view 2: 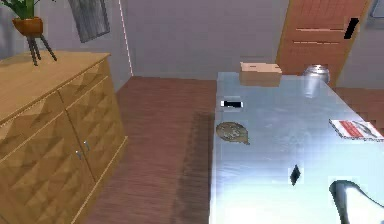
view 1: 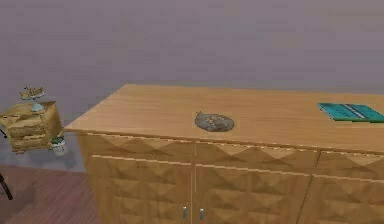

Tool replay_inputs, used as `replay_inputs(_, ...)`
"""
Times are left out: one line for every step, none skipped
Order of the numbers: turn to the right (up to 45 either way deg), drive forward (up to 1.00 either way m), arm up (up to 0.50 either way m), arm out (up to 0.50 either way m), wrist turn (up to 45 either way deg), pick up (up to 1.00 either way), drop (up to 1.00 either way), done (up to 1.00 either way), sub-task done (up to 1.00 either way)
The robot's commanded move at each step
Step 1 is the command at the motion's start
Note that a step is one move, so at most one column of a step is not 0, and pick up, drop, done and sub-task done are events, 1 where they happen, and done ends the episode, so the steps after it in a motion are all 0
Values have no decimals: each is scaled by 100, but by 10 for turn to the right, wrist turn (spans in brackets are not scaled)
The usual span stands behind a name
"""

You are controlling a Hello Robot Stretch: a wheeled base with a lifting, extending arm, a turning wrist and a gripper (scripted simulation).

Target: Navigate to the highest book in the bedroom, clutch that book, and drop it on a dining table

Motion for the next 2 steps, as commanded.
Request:
replay_inputs(-150,0,0,0,0,0,0,0,0)
replay_inputs(0,5,0,0,0,0,0,0,0)
